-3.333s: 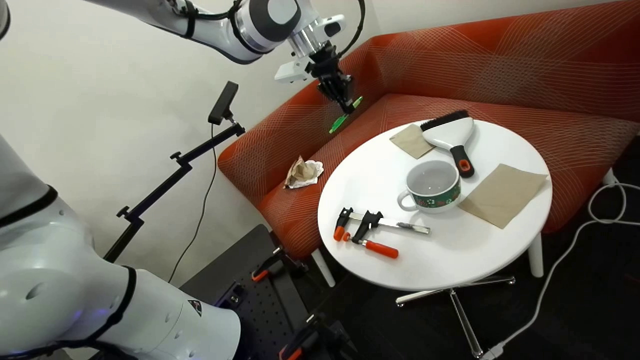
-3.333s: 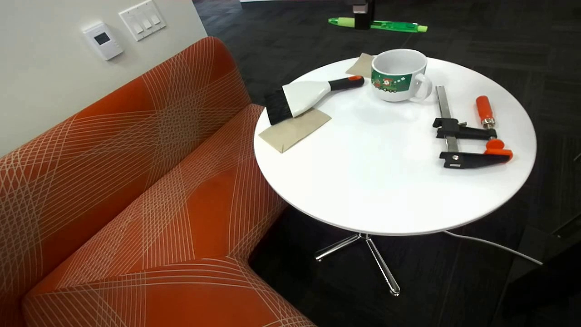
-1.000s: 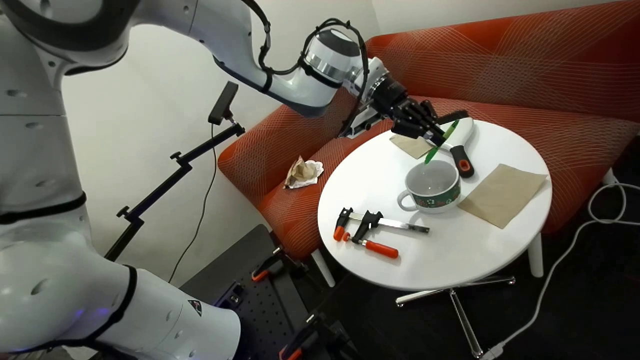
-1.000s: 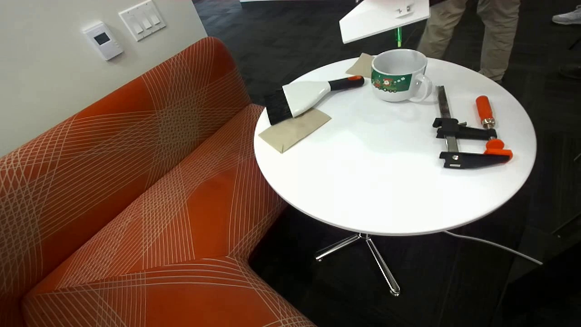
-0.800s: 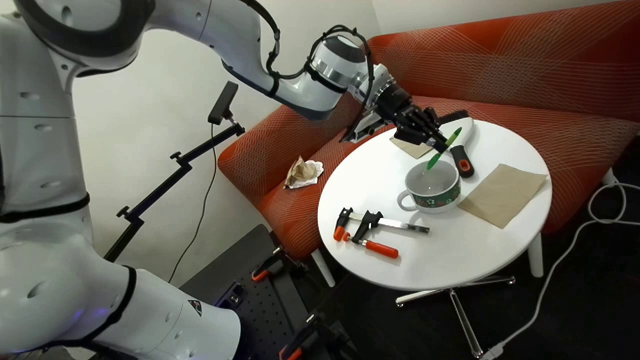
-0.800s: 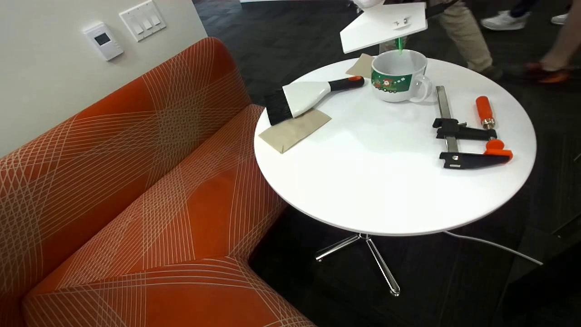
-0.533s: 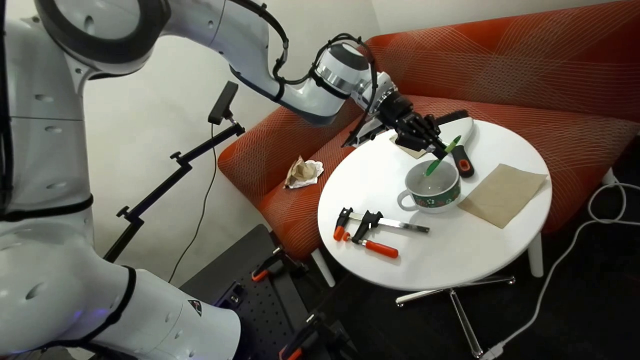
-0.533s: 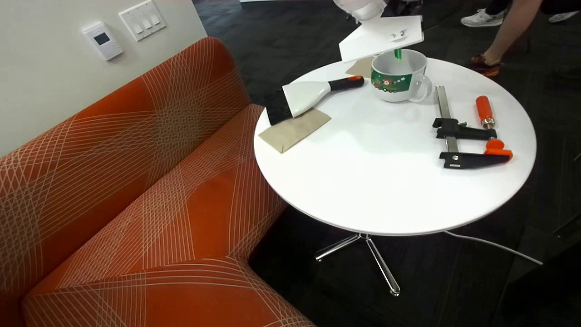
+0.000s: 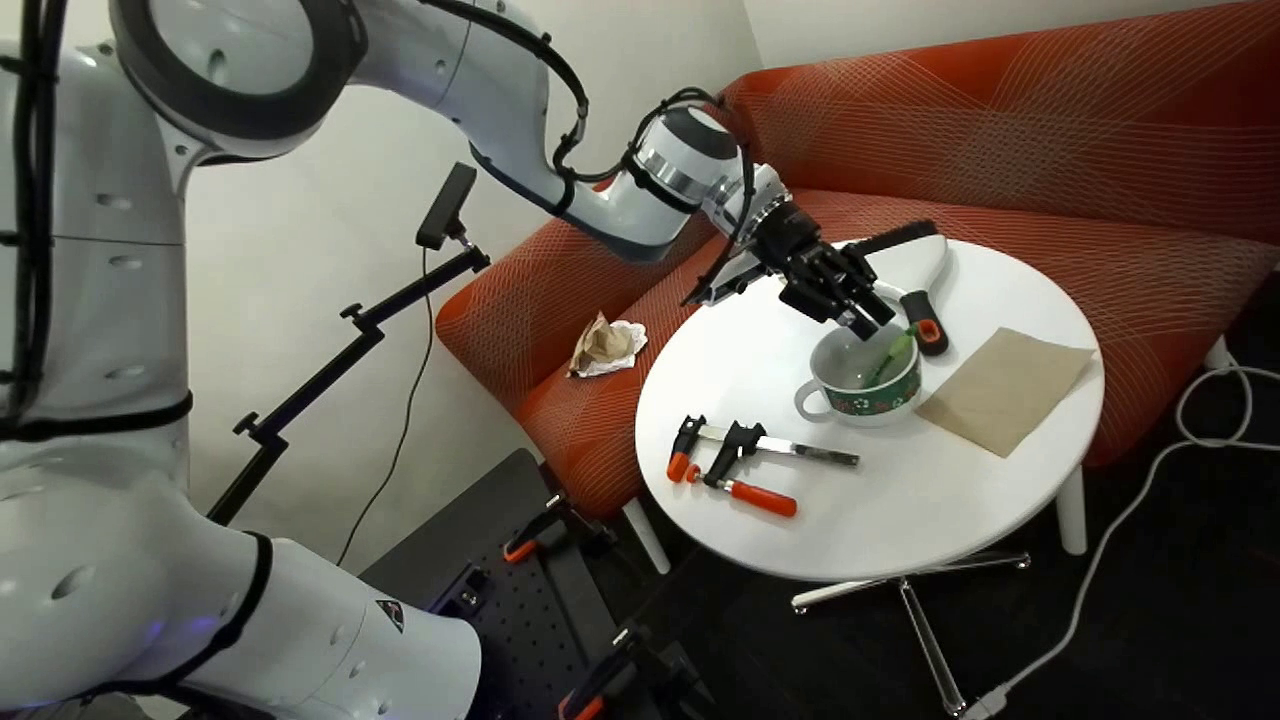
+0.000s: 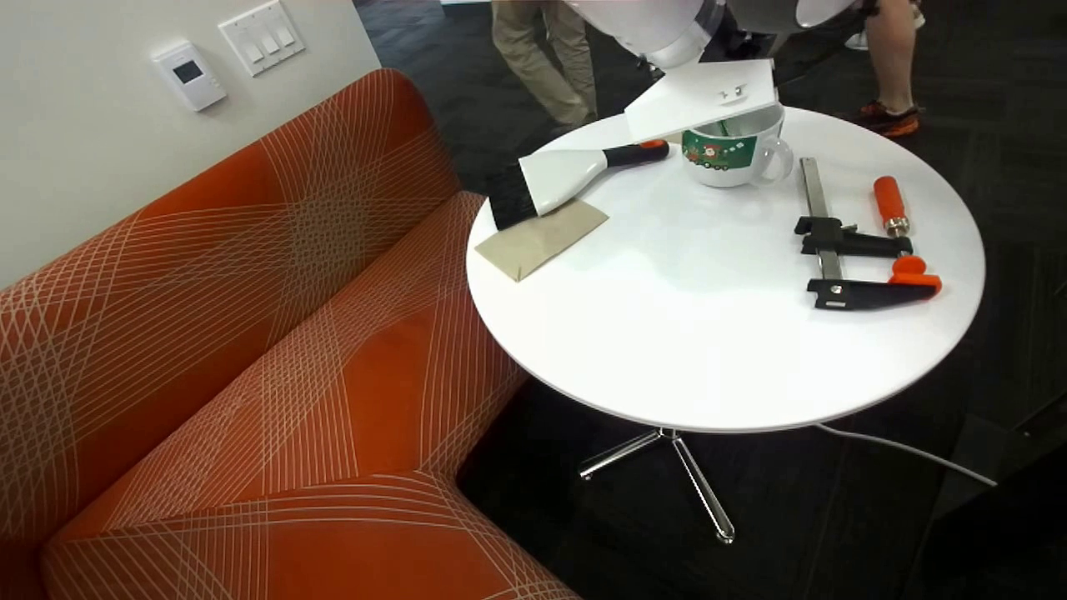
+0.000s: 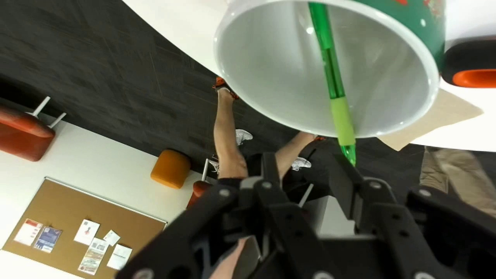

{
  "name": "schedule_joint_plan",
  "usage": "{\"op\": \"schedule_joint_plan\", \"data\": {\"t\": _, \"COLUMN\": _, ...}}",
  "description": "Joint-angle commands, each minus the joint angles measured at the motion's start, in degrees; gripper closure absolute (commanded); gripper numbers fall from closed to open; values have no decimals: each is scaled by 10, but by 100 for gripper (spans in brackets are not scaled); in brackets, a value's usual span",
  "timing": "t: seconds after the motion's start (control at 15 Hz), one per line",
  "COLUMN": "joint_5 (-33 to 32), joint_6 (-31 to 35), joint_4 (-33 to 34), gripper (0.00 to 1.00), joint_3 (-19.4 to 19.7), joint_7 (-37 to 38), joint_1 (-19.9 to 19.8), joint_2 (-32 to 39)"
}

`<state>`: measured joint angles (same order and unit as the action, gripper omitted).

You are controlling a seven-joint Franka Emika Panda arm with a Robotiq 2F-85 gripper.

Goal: Pick up the pen from the table and put it in the mug cup.

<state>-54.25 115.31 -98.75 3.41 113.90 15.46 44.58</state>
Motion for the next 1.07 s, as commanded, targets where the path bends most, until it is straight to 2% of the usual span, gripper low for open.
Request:
{"op": "schedule_joint_plan", "data": {"t": 0.0, "joint_5": 16, "joint_6": -23, "joint_4": 1, "gripper": 25, "joint_3": -11, "joint_7": -12, "joint_1": -9, "joint_2": -18}}
{"op": "schedule_joint_plan", "data": {"t": 0.2, "joint_5": 20, "joint_6": -20, "joint_4": -17, "gripper": 3, "joint_3": -11, "joint_7": -16, "joint_1": -12, "joint_2": -51}}
{"op": "schedule_joint_plan", "data": {"t": 0.27, "joint_5": 21, "joint_6": -19, "joint_4": -21, "gripper": 0, "joint_3": -12, "joint_7": -19, "joint_1": -13, "joint_2": -61}}
{"op": "schedule_joint_plan", "data": {"t": 0.6, "joint_5": 25, "joint_6": -13, "joint_4": -41, "gripper": 0, "joint_3": -18, "joint_7": -42, "joint_1": -18, "joint_2": -115}}
{"op": "schedule_joint_plan", "data": {"t": 0.67, "joint_5": 13, "joint_6": -8, "joint_4": -11, "gripper": 0, "joint_3": -11, "joint_7": -24, "joint_1": -14, "joint_2": -77}}
{"op": "schedule_joint_plan", "data": {"t": 1.0, "joint_5": 12, "joint_6": -7, "joint_4": -12, "gripper": 0, "joint_3": -12, "joint_7": -24, "joint_1": -14, "joint_2": -75}}
